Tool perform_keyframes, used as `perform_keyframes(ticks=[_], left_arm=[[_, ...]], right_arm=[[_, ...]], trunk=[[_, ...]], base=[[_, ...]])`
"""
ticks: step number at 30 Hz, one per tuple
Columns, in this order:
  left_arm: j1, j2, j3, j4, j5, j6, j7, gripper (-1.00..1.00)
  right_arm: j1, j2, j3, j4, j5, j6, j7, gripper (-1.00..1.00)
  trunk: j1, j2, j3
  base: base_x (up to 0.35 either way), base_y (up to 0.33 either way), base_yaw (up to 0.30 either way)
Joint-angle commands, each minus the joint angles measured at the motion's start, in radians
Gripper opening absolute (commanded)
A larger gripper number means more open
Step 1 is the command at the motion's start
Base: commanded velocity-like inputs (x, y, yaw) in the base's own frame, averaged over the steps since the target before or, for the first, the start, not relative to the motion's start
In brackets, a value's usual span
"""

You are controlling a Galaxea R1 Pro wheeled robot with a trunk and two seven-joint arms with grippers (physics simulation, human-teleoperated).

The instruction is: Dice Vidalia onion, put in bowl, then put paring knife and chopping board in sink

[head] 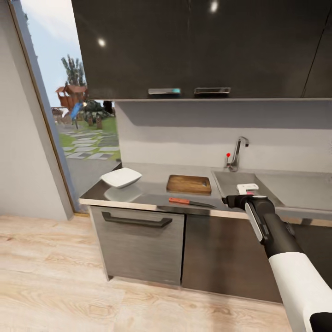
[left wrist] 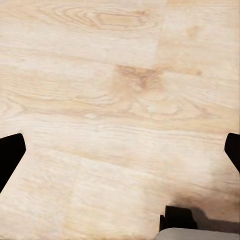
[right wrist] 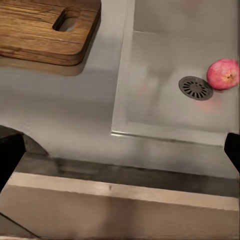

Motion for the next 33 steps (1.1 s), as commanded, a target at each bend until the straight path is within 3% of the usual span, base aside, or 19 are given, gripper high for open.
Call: perform_keyframes(ticks=[1, 13, 19, 22, 23, 26, 33], left_arm=[[-0.001, 0.0, -0.005, 0.001, 0.005, -0.003, 0.003, 1.0], [-0.001, 0.0, -0.005, 0.001, 0.005, -0.003, 0.003, 1.0], [-0.001, 0.0, -0.005, 0.001, 0.005, -0.003, 0.003, 1.0], [-0.001, 0.0, -0.005, 0.001, 0.005, -0.003, 0.003, 1.0], [-0.001, 0.0, -0.005, 0.001, 0.005, -0.003, 0.003, 1.0], [-0.001, 0.0, -0.005, 0.001, 0.005, -0.003, 0.003, 1.0], [-0.001, 0.0, -0.005, 0.001, 0.005, -0.003, 0.003, 1.0]], right_arm=[[-0.001, -0.001, 0.001, 0.0, 0.002, 0.005, 0.003, 1.0], [-0.001, -0.004, 0.001, 0.018, 0.003, 0.003, 0.002, 1.0], [0.001, -0.006, 0.0, 0.097, 0.003, -0.021, 0.007, 1.0], [0.001, -0.007, -0.001, 0.165, 0.003, -0.088, 0.009, 1.0], [0.002, -0.009, -0.001, 0.256, 0.003, -0.195, 0.011, 1.0], [0.002, -0.022, -0.001, 0.301, 0.001, -0.264, 0.012, 1.0], [0.004, -0.035, -0.001, 0.324, -0.002, -0.309, 0.015, 1.0]], trunk=[[-0.001, -0.001, -0.001], [-0.001, -0.001, -0.001], [-0.001, -0.001, -0.001], [-0.001, -0.001, -0.001], [-0.001, -0.001, -0.001], [-0.001, -0.001, -0.001], [-0.001, -0.001, -0.001]], base=[[-0.234, 0.162, 0.0], [-0.087, 0.191, 0.0], [-0.002, 0.018, 0.0], [0.0, 0.003, 0.0], [0.0, 0.0, 0.0], [0.0, 0.0, 0.0], [-0.002, 0.0, 0.0]])
